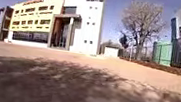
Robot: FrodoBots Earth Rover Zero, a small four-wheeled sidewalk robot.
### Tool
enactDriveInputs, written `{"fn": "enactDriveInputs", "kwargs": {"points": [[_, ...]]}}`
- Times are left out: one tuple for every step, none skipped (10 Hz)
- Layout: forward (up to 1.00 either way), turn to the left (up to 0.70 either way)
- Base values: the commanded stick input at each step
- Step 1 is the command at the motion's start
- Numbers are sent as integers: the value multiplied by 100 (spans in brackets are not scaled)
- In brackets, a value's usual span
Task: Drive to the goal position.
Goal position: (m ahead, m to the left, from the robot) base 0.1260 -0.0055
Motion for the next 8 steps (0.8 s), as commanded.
{"fn": "enactDriveInputs", "kwargs": {"points": [[100,27],[100,27],[100,27],[100,27],[100,27],[100,27],[100,27],[100,27]]}}
